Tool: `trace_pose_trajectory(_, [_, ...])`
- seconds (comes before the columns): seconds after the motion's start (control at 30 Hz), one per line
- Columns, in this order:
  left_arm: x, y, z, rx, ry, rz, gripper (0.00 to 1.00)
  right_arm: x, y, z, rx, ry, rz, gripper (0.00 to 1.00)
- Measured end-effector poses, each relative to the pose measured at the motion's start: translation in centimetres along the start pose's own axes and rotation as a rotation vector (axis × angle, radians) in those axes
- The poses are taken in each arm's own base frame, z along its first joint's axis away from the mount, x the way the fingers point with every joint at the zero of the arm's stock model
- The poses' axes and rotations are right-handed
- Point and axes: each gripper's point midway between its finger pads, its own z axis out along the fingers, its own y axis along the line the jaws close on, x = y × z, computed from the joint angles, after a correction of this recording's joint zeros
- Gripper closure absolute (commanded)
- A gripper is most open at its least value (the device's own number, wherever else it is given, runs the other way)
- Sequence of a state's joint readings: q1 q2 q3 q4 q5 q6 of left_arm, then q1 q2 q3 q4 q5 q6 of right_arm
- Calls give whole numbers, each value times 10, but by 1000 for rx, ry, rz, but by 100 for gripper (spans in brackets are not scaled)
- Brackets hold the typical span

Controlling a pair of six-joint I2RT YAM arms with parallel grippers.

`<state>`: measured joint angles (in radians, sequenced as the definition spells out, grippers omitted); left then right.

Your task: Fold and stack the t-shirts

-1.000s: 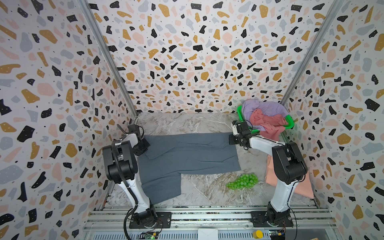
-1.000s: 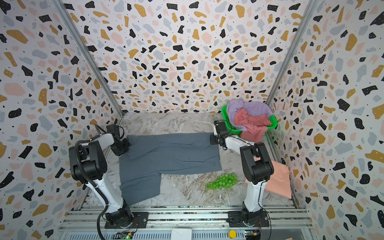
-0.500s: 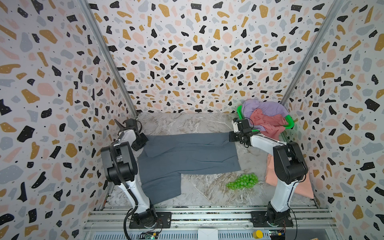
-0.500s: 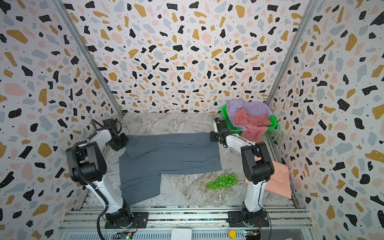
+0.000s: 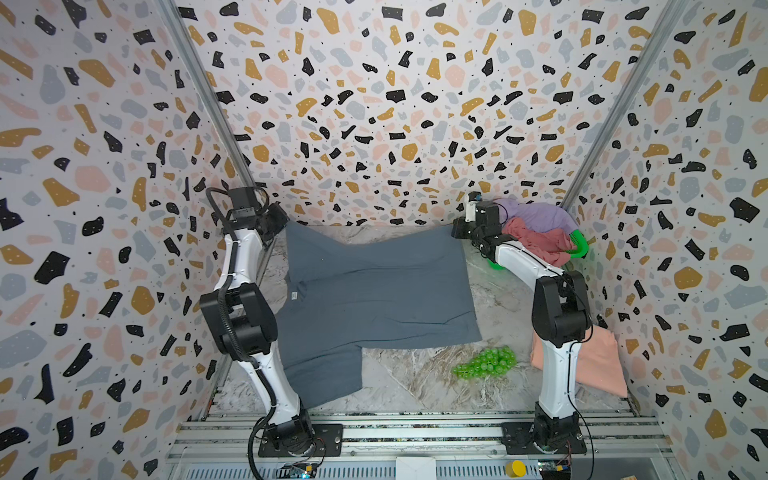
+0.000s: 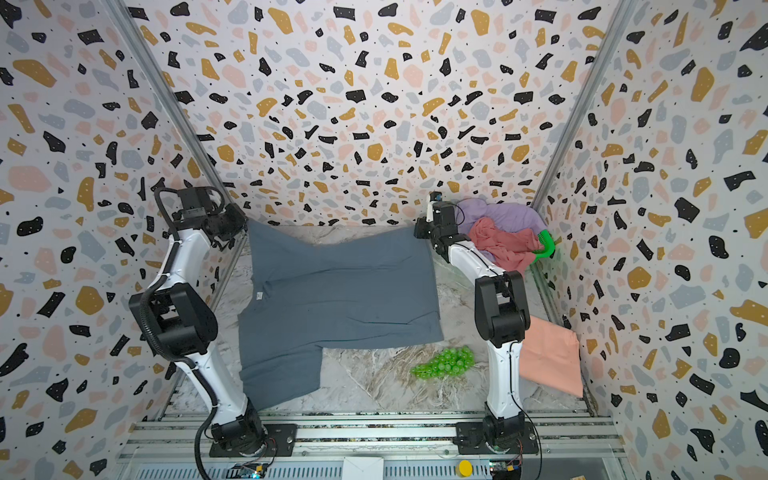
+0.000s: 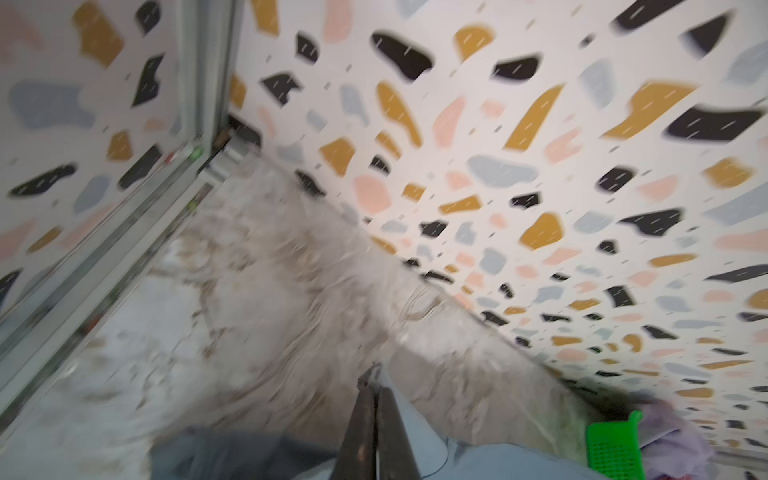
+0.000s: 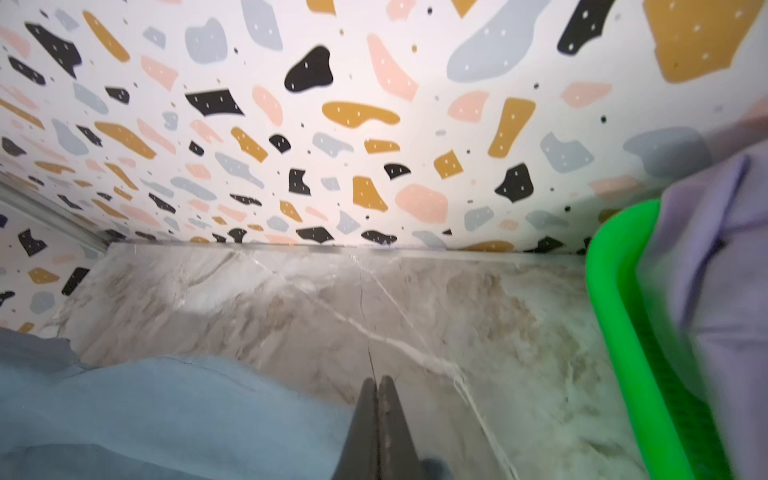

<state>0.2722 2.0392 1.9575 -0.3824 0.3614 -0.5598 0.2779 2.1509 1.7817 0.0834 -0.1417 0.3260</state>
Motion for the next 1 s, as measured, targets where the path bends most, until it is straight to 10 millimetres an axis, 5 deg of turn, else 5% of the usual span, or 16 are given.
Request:
trace_pose_trajectory(0.17, [-36, -40, 20, 147, -101, 19, 100, 3, -10, 19, 5, -8, 27, 100])
trace_pose_trajectory(0.27, [-40, -50, 29, 188, -117, 29, 100, 9, -18, 24, 13, 1, 48, 100])
trace_pose_trajectory(0.63, [-6, -27, 39, 126, -40, 55, 100, 16, -26, 28, 20, 15, 55, 100])
trace_pose_trajectory(0.77, [29, -5, 18, 34, 29, 74, 100, 37, -28, 20, 19, 63, 30, 100])
trace_pose_trajectory(1.0, [77, 15, -66, -109, 45, 130, 100, 98, -36, -20, 49, 208, 16, 100])
